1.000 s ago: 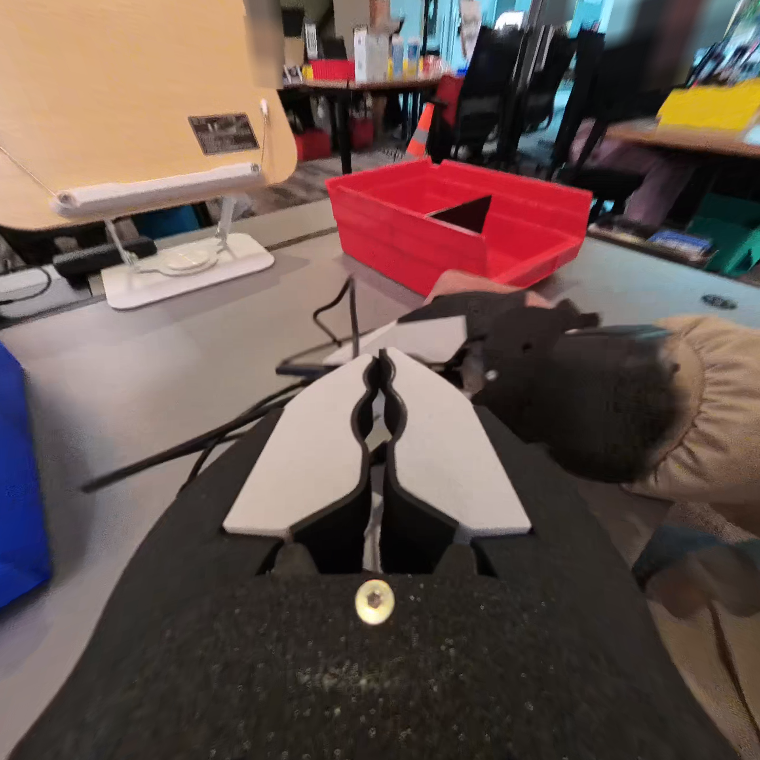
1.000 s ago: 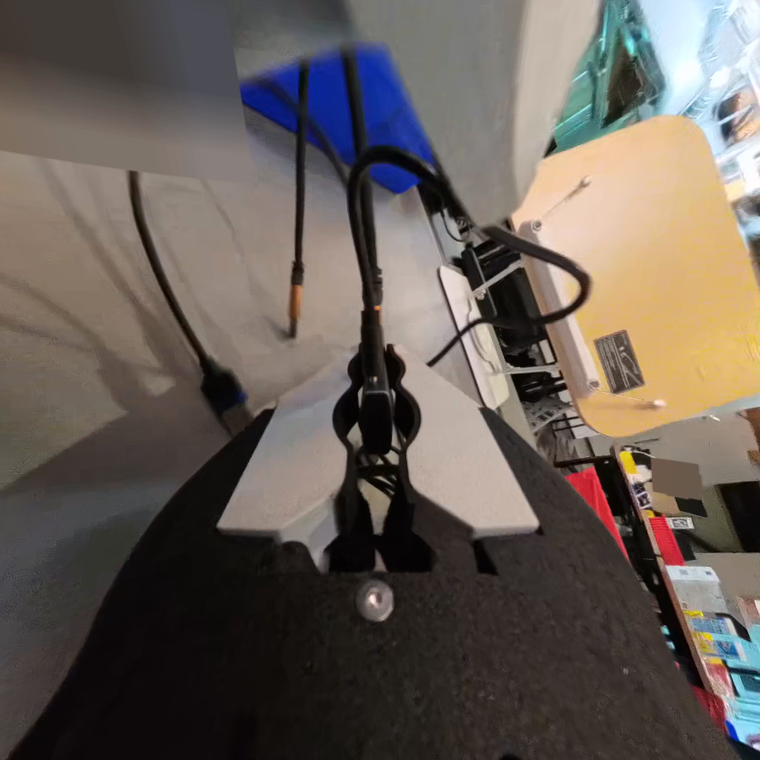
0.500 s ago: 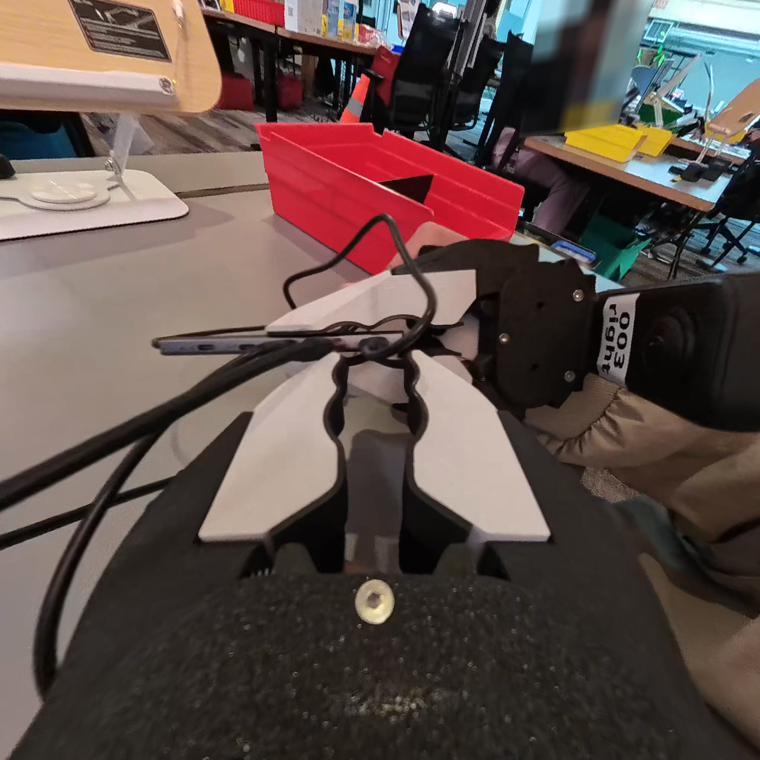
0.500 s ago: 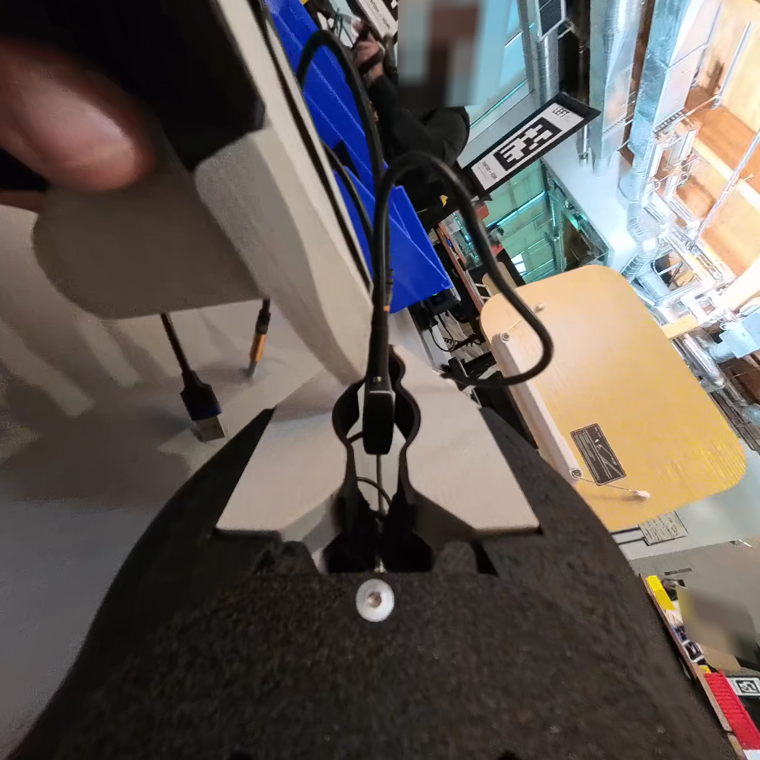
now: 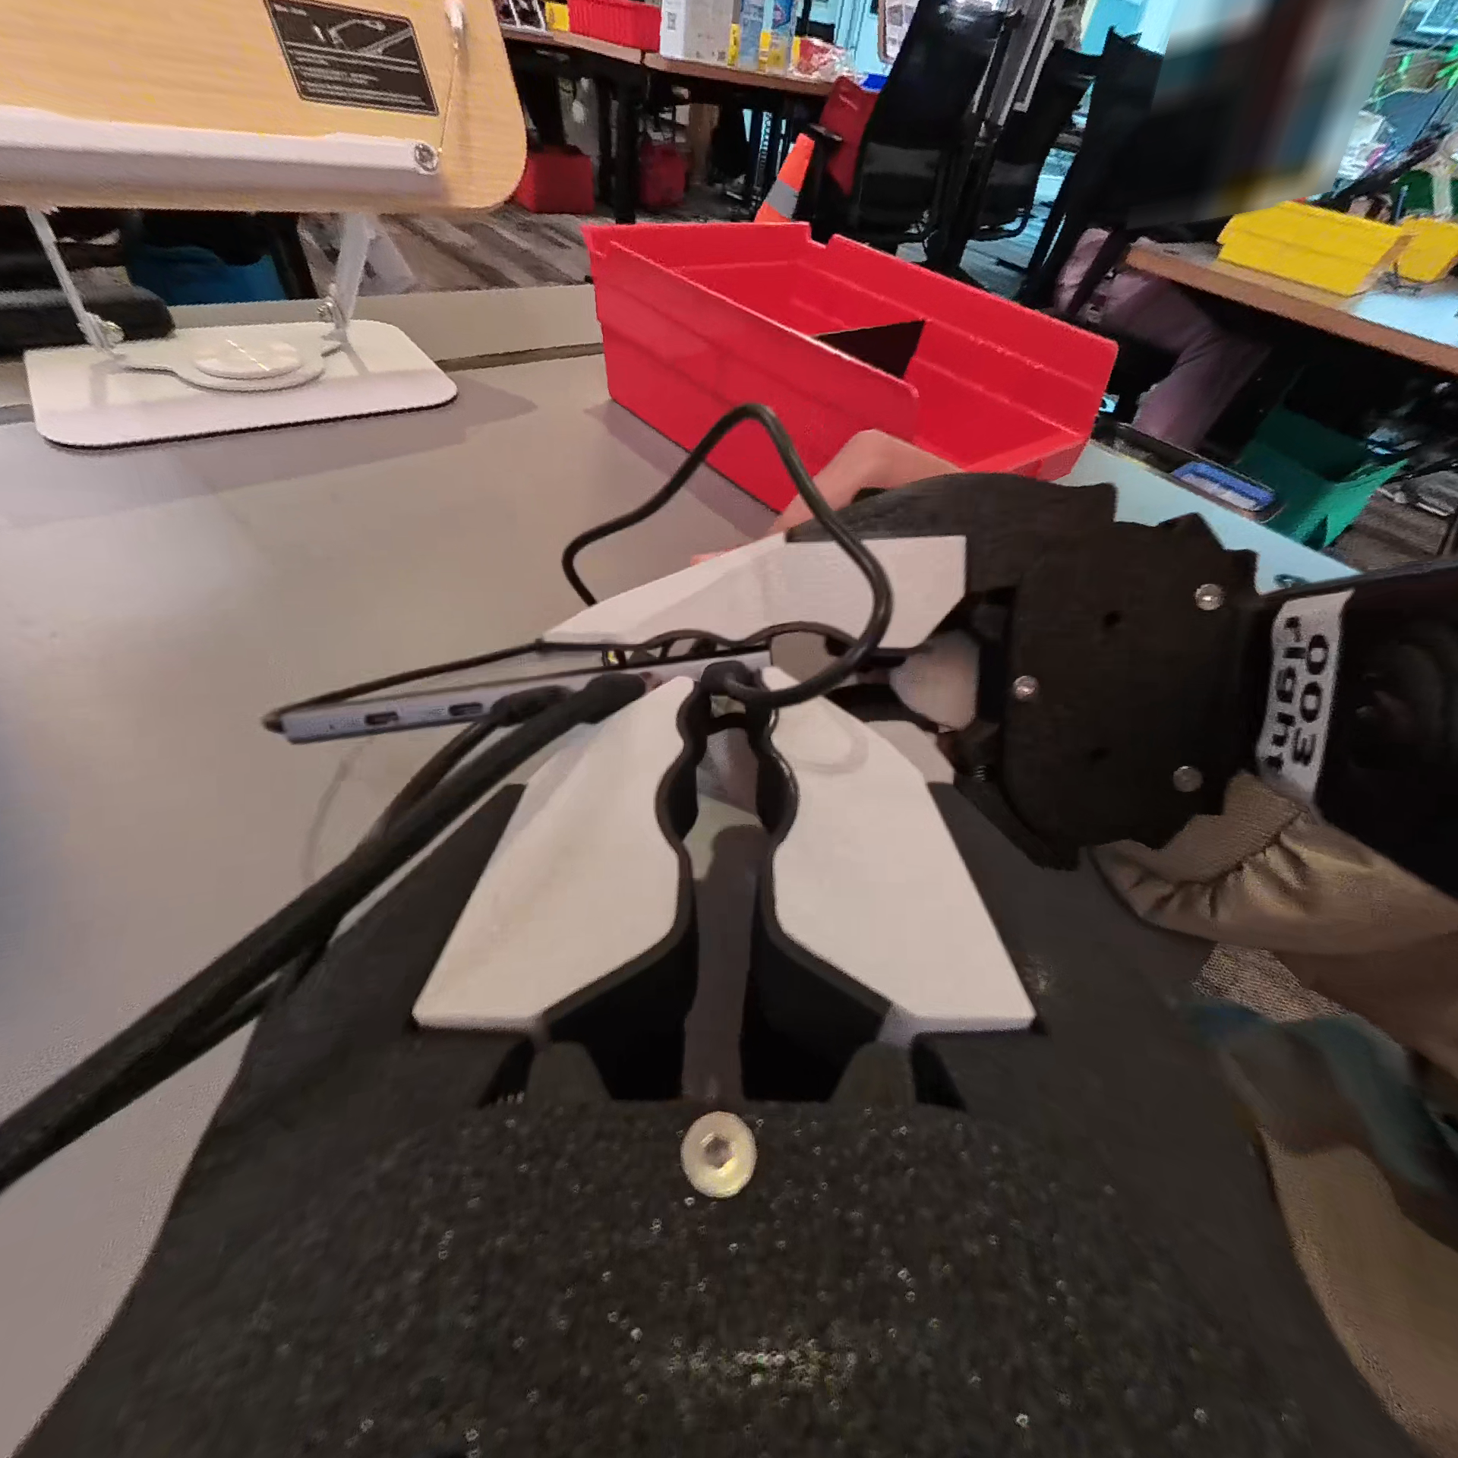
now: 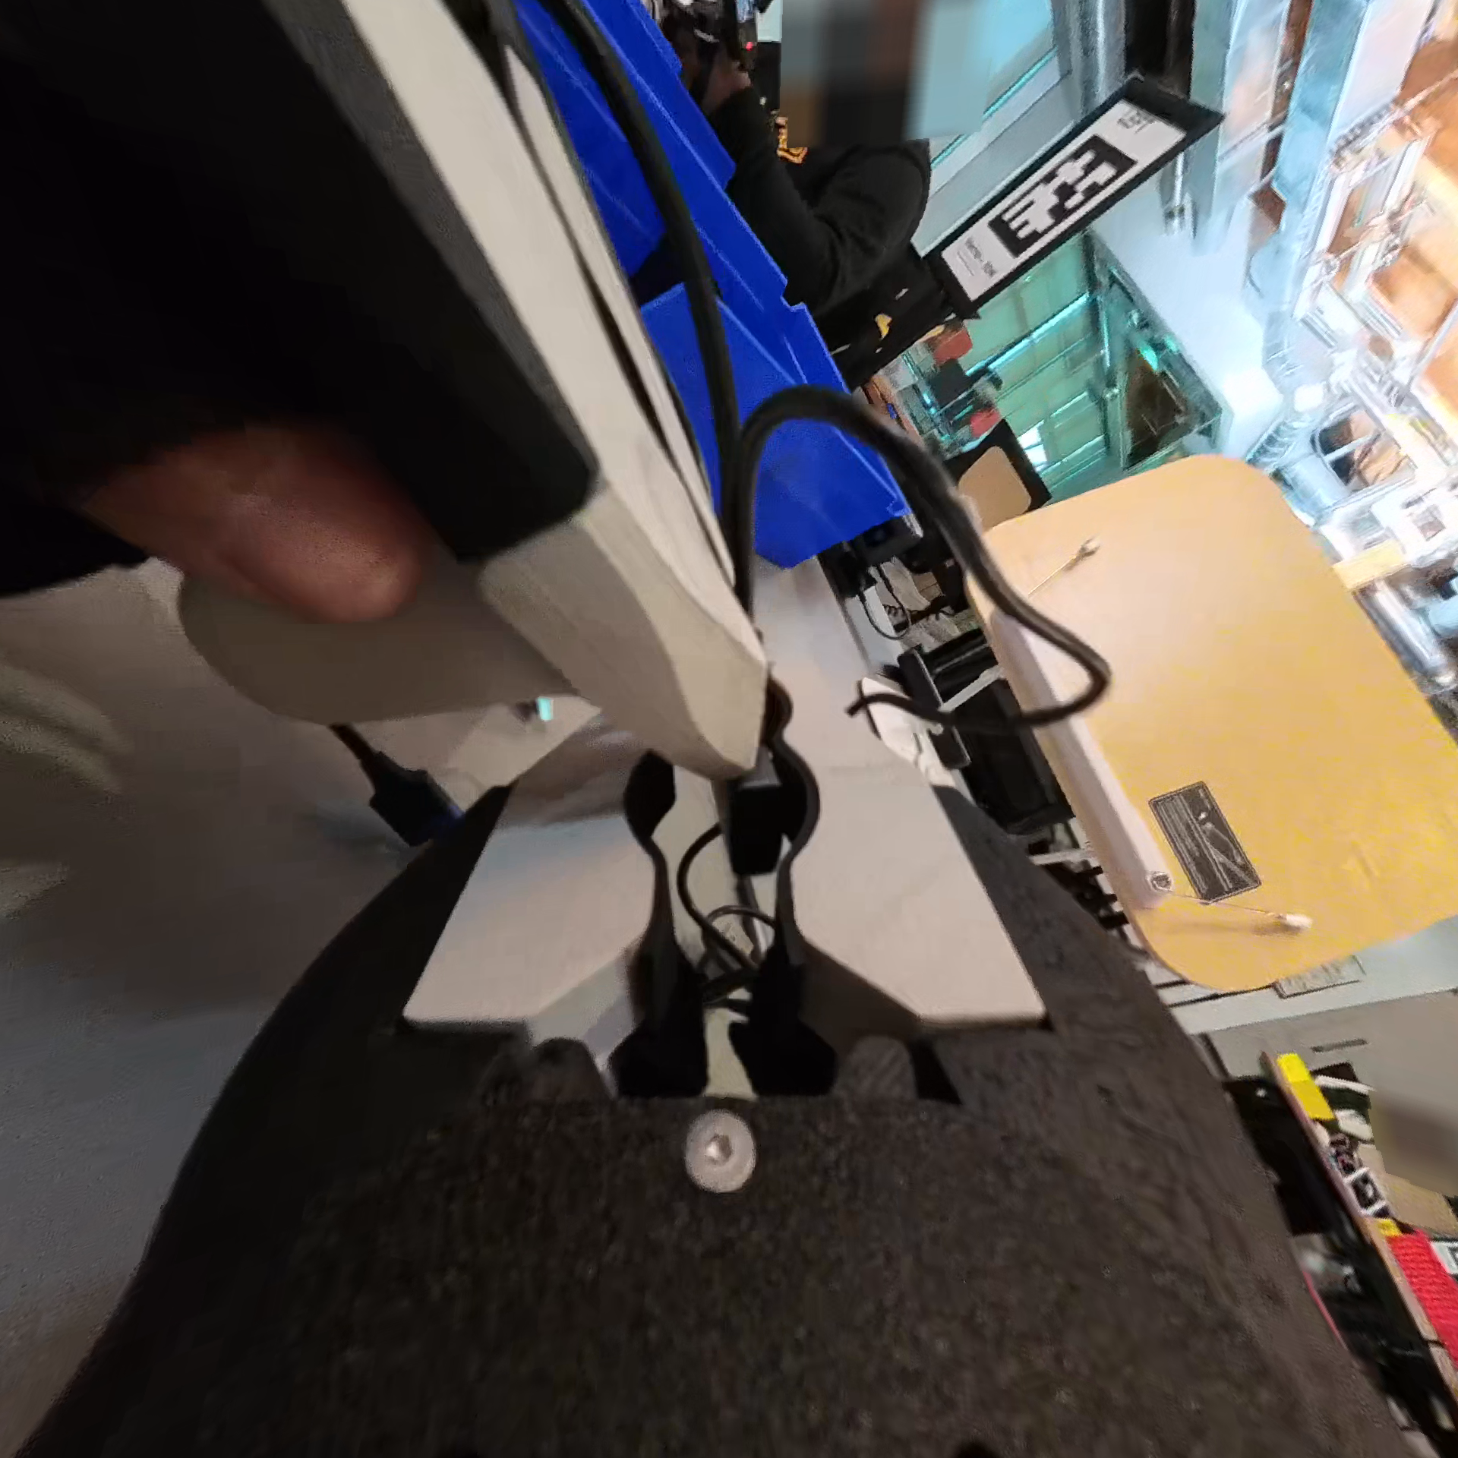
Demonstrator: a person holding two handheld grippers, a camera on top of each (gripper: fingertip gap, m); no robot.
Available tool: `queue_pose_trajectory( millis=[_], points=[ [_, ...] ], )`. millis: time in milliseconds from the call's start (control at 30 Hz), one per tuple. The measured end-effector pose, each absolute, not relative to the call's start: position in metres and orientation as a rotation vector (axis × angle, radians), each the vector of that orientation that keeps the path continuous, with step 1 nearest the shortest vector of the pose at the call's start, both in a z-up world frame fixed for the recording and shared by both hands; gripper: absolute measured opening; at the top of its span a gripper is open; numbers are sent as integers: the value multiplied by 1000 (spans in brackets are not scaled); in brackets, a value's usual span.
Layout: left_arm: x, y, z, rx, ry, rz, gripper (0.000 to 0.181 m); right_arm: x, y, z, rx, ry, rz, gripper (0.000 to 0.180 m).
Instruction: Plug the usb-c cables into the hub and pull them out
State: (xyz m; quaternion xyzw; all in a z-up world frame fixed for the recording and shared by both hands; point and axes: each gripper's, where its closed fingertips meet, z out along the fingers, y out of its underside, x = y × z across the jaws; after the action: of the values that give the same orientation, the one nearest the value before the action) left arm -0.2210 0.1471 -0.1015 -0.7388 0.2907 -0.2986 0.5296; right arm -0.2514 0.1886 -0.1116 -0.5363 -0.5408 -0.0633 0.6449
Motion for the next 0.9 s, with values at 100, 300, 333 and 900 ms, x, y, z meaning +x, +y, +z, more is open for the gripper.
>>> queue_pose_trajectory(
  millis=[100, 300, 333, 900],
  points=[
    [-223, 151, -103, -1775, 682, -729, 9, -246, 188, -112, -1234, -1232, -125, 15],
    [-229, 156, -106, -1787, 671, -655, 9, -241, 183, -111, -1172, -1273, -166, 13],
    [-229, 156, -107, -1790, 670, -648, 9, -241, 183, -112, -1176, -1278, -160, 12],
    [-244, 154, -99, -1752, 664, -507, 8, -251, 186, -105, -1138, -1243, -133, 10]
  ],
)
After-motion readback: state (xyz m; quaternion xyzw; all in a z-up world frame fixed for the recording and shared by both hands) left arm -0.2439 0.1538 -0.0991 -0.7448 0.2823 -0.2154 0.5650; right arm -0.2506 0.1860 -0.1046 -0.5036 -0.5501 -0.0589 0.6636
